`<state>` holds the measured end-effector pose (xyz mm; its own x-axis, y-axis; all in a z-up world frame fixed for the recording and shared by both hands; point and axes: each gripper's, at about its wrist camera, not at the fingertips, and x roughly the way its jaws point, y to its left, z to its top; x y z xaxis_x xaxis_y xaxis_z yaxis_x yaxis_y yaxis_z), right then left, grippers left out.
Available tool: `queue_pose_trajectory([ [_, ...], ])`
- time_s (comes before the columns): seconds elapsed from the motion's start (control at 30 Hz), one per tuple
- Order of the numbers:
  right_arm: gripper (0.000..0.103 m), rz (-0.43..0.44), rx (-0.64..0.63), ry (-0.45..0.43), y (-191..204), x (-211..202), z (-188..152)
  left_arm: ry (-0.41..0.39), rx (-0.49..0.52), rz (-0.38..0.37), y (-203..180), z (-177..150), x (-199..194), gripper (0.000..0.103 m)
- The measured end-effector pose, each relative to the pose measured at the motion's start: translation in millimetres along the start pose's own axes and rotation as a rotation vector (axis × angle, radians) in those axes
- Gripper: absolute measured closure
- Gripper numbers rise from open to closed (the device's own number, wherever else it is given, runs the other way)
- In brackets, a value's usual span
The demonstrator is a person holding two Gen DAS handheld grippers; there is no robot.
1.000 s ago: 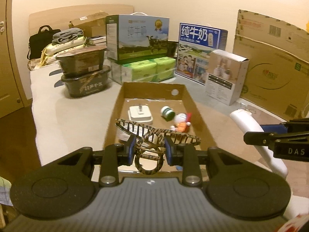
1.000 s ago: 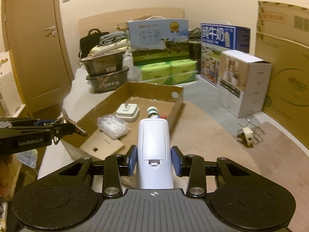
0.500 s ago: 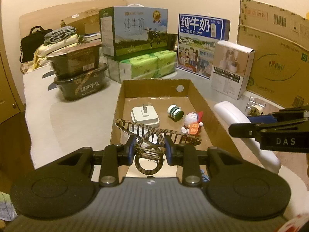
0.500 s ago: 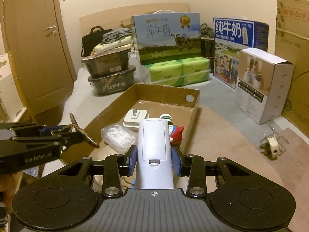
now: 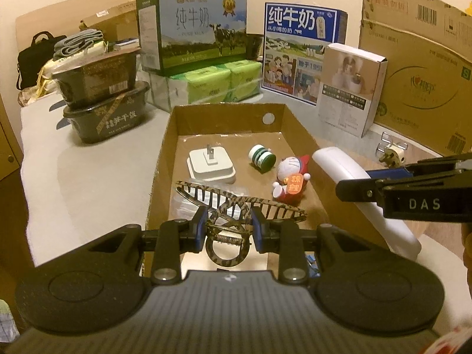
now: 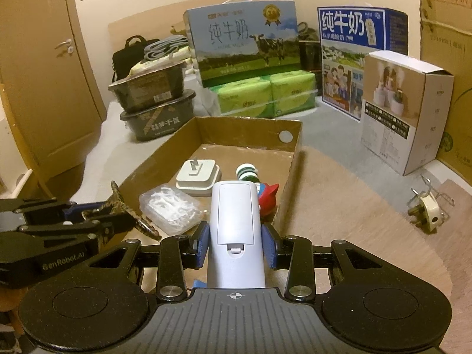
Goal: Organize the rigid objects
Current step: 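Lower the wire holder into the tray and open the left tool while the right tool lowers the remote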
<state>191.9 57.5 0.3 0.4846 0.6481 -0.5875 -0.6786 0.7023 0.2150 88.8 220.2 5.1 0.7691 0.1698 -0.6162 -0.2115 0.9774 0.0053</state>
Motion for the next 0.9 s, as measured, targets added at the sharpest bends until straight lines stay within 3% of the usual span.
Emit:
queue_pose_trajectory([
  [0.1, 0.065, 0.000, 0.003, 0.001, -1, 2, 0, 0.008, 0.003, -0.007, -1, -1, 4, 0.074],
  [0.17, 0.065, 0.000, 0.006, 0.001, -2, 2, 0, -0.003, 0.006, 0.004, -1, -1, 3, 0.065],
  [0.9, 0.065, 0.008, 0.022, -0.008, 5, 2, 2, -0.018, -0.020, 0.023, 7, -4, -9, 0.065],
])
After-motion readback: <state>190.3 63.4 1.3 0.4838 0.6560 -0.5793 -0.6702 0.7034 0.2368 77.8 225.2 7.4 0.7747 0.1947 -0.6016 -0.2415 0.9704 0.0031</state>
